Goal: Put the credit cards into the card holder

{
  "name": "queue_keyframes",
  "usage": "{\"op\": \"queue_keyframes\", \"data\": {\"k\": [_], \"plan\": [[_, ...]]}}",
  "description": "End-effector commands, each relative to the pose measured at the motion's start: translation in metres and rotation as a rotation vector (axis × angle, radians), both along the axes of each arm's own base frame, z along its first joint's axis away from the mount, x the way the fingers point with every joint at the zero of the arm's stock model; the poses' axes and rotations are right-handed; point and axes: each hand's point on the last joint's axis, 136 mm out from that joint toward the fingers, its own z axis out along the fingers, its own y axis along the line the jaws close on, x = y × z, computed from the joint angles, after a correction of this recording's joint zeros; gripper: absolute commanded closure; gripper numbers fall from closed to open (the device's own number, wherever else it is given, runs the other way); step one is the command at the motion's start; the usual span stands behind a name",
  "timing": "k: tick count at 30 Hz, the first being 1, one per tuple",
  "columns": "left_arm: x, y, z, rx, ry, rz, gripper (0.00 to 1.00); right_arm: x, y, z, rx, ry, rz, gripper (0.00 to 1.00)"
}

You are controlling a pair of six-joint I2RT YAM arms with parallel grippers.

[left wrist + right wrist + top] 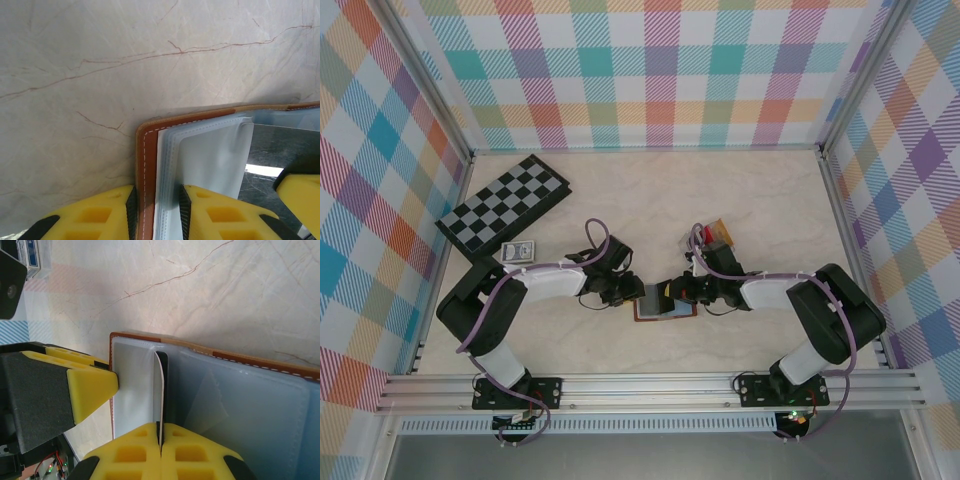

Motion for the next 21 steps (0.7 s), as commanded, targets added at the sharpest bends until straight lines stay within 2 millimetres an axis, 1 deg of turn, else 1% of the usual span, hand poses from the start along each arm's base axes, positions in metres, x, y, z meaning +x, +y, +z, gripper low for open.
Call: {"op": "queue_keyframes", "data": {"k": [1, 3, 5, 10, 14, 18, 20, 21], "plan": [[-0.005, 0.001, -0.008, 0.025, 0.017, -0.001, 0.71, -0.018, -0.005, -0.01, -0.031, 0.051, 0.029, 0.96], [-0.005, 0.001, -0.008, 0.02, 0.017, 0.003, 0.71, -0.018, -0.004, -0.009, -0.021, 0.053, 0.027, 0.95], [-0.005, -0.001, -0.007, 0.008, 0.016, 0.005, 0.71, -0.017, 0.002, -0.007, 0.004, 0.062, 0.03, 0.94], [-0.005, -0.005, -0.006, -0.024, 0.019, 0.015, 0.7, -0.011, 0.014, -0.006, -0.014, 0.043, 0.011, 0.9], [-0.005, -0.004, -0.006, -0.02, 0.014, 0.016, 0.69, -0.009, 0.024, -0.004, -0.003, 0.044, 0.015, 0.9], [-0.004, -0.003, -0.005, -0.01, 0.011, 0.012, 0.69, -0.009, 0.023, -0.001, -0.01, 0.04, 0.008, 0.9], [-0.004, -0.002, -0.005, -0.006, 0.01, 0.011, 0.69, -0.01, 0.021, 0.0, -0.029, 0.044, 0.015, 0.88], [-0.004, -0.002, -0.005, -0.005, 0.009, 0.011, 0.69, -0.01, 0.017, 0.0, -0.051, 0.04, 0.011, 0.85]]}}
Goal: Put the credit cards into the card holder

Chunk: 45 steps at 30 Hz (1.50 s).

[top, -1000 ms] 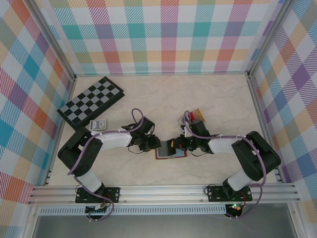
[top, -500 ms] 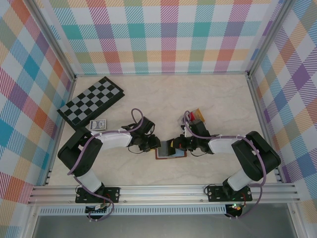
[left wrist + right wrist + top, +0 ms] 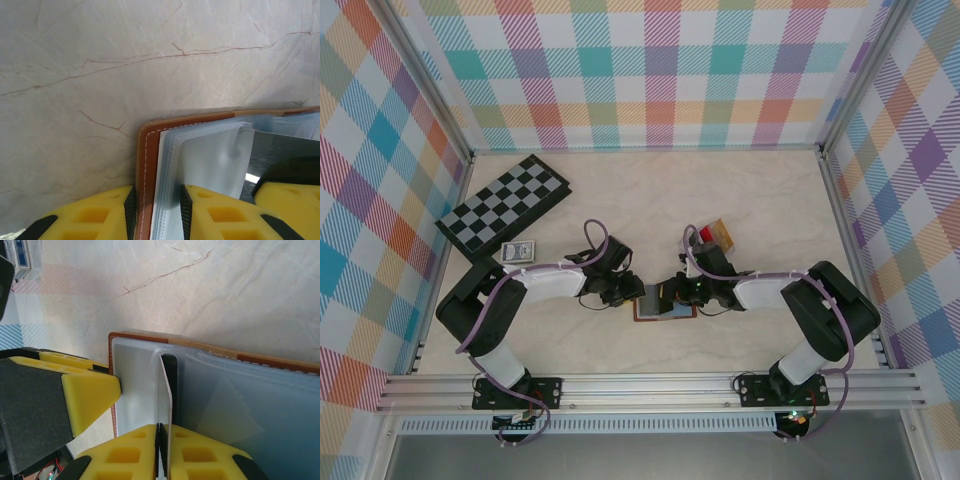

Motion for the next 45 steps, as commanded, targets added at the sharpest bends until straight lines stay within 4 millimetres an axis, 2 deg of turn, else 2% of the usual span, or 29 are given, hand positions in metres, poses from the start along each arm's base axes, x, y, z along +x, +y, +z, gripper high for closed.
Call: {"op": "queue_keyframes", "data": {"k": [1, 7, 16, 19, 23, 25, 35, 45], "plan": [[-0.005, -0.001, -0.006, 0.011, 0.003, -0.014, 0.69, -0.007, -0.001, 0.004, -0.041, 0.004, 0.02, 0.81], [-0.006, 0.0, -0.006, 0.013, 0.002, -0.019, 0.7, -0.01, -0.013, 0.013, -0.105, -0.016, 0.02, 0.77], [-0.006, -0.002, -0.005, 0.007, 0.0, -0.022, 0.7, -0.006, -0.028, 0.013, -0.143, -0.011, -0.01, 0.76], [-0.006, -0.002, -0.006, 0.007, 0.002, -0.023, 0.7, -0.007, -0.028, 0.015, -0.121, -0.008, 0.003, 0.79], [-0.005, -0.003, -0.006, 0.005, 0.004, -0.024, 0.7, -0.009, -0.02, 0.014, -0.072, 0.01, 0.042, 0.94], [-0.005, -0.003, -0.006, 0.005, 0.005, -0.026, 0.7, -0.012, -0.013, 0.012, -0.029, 0.025, 0.067, 0.98], [-0.006, 0.001, -0.008, 0.02, 0.008, -0.01, 0.7, -0.013, -0.002, 0.01, 0.045, 0.053, 0.083, 1.0], [-0.003, 0.004, -0.009, 0.04, 0.002, 0.006, 0.71, -0.019, -0.017, 0.005, 0.014, 0.081, 0.066, 1.0]]}}
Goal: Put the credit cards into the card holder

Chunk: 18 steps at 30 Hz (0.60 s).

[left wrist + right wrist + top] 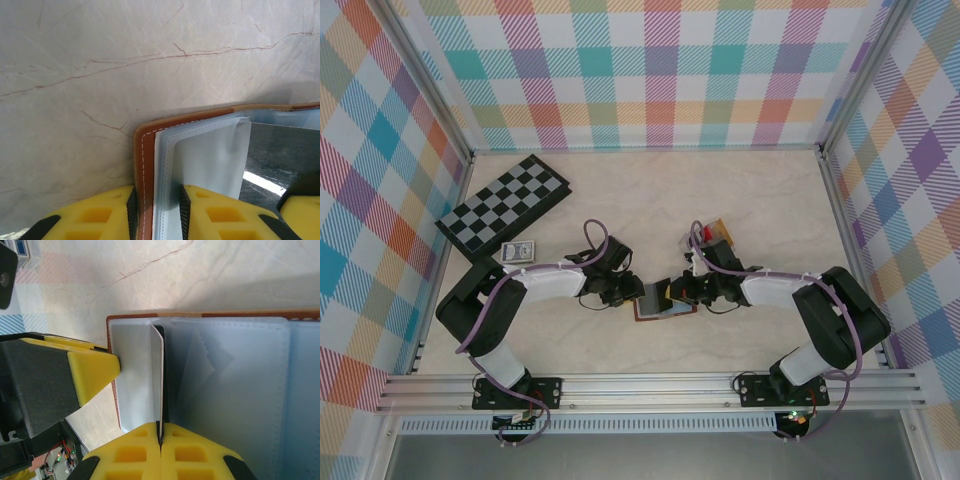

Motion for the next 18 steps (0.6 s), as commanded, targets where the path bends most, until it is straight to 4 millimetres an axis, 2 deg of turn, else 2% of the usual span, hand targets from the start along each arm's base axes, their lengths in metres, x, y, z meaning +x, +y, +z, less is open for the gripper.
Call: {"op": "queue_keyframes", "data": {"k": [1, 6, 18], "plan": [[-0.004, 0.002, -0.009, 0.032, 0.004, 0.001, 0.71, -0.013, 0.0, -0.004, 0.015, 0.033, 0.043, 1.0], [-0.002, -0.001, -0.007, 0.019, 0.004, 0.001, 0.71, -0.015, 0.01, -0.007, 0.07, 0.064, 0.074, 1.0], [0.0, -0.003, -0.006, 0.018, -0.004, -0.008, 0.7, -0.004, 0.023, -0.002, 0.104, 0.067, 0.099, 0.99]]}}
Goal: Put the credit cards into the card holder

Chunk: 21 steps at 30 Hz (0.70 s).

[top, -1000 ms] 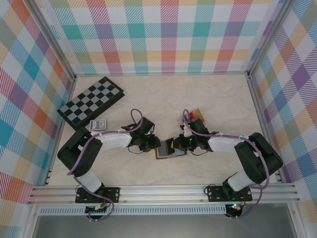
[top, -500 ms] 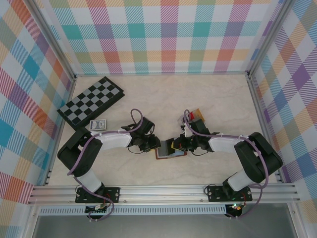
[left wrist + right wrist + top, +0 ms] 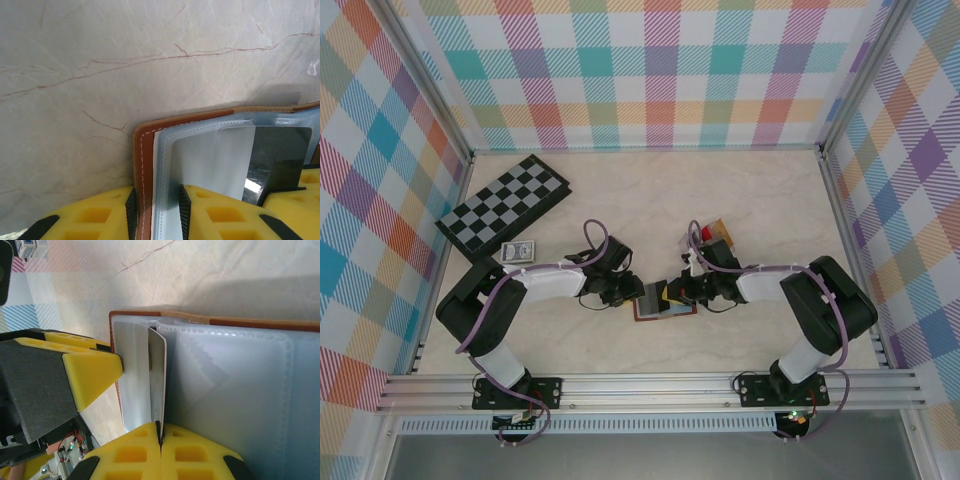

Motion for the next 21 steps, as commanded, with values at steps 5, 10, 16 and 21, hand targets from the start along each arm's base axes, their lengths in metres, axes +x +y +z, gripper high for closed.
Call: {"op": "queue_keyframes", "data": {"k": [5, 10, 16, 21], "plan": [[0.0, 0.0, -0.006, 0.031, -0.01, -0.012, 0.7, -0.004, 0.003, 0.003, -0.047, 0.006, 0.05, 0.9], [-0.002, 0.003, -0.006, 0.041, -0.012, -0.014, 0.72, 0.001, -0.017, 0.008, -0.189, -0.044, 0.023, 0.74], [-0.002, 0.001, -0.006, 0.033, -0.012, -0.02, 0.72, 0.005, -0.015, 0.009, -0.196, -0.054, 0.034, 0.73], [-0.003, 0.0, -0.007, 0.029, -0.007, -0.027, 0.72, 0.01, -0.013, 0.0, -0.219, -0.025, 0.026, 0.77]]}}
